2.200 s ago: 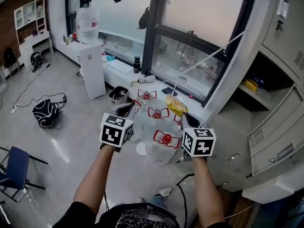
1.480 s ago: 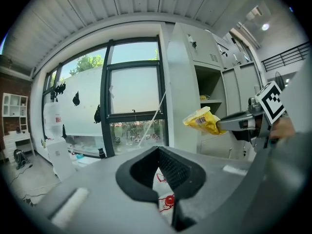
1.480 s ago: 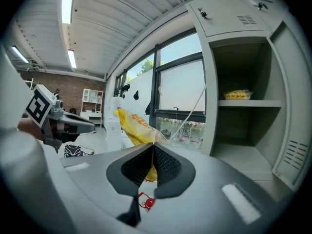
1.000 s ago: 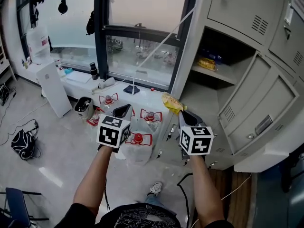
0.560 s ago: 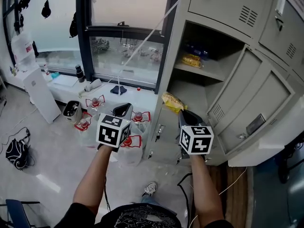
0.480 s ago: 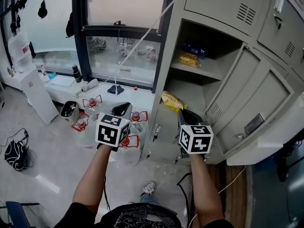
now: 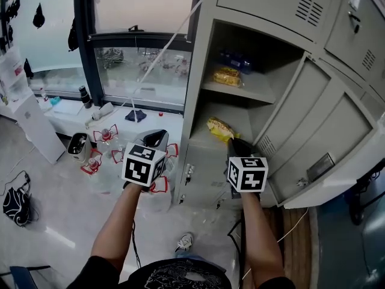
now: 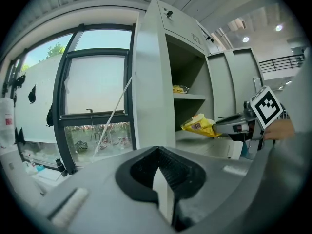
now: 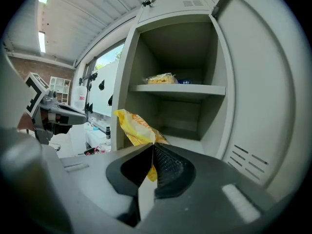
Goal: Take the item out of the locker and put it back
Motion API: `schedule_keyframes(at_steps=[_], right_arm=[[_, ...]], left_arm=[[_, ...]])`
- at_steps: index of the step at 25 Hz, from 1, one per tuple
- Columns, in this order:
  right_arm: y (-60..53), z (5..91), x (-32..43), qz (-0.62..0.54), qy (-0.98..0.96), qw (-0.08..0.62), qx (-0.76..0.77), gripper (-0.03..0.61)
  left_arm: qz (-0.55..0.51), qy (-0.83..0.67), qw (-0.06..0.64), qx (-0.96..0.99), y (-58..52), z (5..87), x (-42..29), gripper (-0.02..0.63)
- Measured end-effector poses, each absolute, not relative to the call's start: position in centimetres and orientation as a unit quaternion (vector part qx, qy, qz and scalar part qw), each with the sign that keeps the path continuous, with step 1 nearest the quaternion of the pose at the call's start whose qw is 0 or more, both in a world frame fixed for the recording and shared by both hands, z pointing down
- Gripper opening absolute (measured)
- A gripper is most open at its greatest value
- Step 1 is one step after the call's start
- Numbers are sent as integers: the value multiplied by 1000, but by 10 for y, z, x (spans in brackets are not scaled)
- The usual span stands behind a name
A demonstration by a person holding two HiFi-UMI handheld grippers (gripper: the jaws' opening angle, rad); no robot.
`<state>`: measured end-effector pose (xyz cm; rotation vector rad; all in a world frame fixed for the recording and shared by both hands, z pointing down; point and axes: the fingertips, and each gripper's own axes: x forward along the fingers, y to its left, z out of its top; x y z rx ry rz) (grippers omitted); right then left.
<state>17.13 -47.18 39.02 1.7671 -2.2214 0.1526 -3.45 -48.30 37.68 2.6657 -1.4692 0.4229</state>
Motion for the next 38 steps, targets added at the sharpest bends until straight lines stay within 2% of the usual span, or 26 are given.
schedule_keyframes(at_steps=[15,29,38], right_arm=[[-549,410,184,16,-745,235,624,25],[-574,432,186,-5,-713,319,625,26],[-575,441,186,-7,-708,336,621,31]], left_arm=[[151,-478,20,865,-520,369,-32,0],[150,-483,18,863,-525,369,-43,0],[152,-482,14,863,-524,369,-40,0]])
